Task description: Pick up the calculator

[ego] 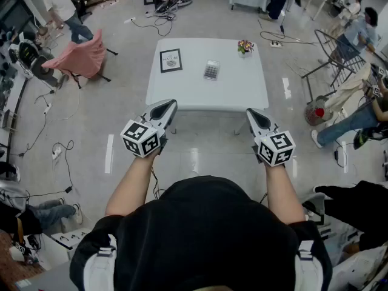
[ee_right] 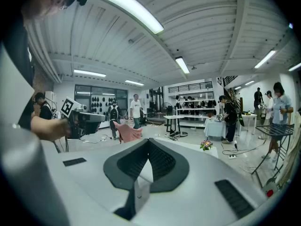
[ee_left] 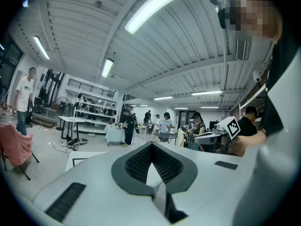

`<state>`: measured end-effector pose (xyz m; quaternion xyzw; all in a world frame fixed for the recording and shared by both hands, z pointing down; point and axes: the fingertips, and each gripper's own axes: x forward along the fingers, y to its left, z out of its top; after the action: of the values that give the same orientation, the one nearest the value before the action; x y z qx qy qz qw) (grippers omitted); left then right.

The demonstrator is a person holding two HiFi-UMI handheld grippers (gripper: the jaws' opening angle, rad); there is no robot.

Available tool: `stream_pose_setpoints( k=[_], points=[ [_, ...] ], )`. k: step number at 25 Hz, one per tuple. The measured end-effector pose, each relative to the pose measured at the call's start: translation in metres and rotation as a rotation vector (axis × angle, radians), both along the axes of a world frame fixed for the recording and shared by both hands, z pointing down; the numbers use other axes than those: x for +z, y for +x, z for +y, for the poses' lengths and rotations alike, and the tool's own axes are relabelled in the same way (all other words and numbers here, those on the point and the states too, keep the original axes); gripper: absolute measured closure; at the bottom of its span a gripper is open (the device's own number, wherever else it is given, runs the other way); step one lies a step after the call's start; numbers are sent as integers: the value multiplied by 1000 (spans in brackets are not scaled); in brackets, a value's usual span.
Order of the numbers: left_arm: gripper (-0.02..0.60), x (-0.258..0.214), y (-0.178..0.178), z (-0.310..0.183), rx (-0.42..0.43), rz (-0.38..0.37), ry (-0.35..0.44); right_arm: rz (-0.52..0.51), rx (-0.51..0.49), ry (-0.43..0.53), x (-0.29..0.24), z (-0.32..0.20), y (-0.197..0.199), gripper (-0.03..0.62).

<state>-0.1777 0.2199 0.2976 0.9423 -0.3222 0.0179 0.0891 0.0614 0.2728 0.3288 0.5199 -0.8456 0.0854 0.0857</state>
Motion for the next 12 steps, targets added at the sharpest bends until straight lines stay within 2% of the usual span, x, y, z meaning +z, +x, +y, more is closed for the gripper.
stream_pose_setpoints(
  k=[7, 12],
  points=[
    [565, 1, -5, -2, 8, 3, -18, -14, 3, 4, -6, -8, -12, 588],
    [565, 3, -10, -11, 13, -5, -27, -82, 25, 3, -9, -18, -16, 586]
  ],
)
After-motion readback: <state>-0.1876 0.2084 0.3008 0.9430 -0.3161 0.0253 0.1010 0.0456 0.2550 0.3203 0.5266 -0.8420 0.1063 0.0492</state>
